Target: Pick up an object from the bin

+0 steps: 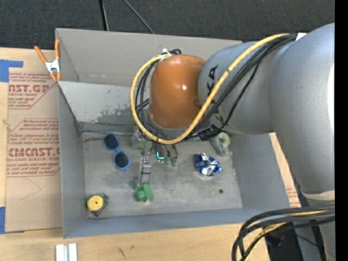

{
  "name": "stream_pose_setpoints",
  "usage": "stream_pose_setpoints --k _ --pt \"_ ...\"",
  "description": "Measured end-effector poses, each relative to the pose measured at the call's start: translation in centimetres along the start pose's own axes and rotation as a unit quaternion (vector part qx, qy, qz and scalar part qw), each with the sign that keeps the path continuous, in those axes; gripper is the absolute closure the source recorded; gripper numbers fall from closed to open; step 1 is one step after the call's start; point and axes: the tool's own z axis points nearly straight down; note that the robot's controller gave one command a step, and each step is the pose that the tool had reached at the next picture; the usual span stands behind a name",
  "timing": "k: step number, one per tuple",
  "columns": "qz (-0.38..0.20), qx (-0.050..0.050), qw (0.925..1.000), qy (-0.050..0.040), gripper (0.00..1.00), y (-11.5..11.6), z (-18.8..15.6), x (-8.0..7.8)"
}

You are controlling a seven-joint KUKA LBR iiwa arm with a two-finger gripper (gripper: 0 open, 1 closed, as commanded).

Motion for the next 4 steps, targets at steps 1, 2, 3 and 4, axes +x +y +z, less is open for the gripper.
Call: stream_pose_setpoints --k 1,2,3,4 --pt "-0.138 0.0 0.9904 -0.0029 0.0 2.1 7.6 -4.8" --pt "-0.138 -0.001 0.9905 -0.004 1.0 2.1 7.3 -4.9" --pt "-0.444 0.002 0.8958 -0.0069 1.0 -4.2 -10.2 -3.7" --pt "-0.506 -0.001 0.8626 -0.0001 1.0 -2.7 -2.8 2.5"
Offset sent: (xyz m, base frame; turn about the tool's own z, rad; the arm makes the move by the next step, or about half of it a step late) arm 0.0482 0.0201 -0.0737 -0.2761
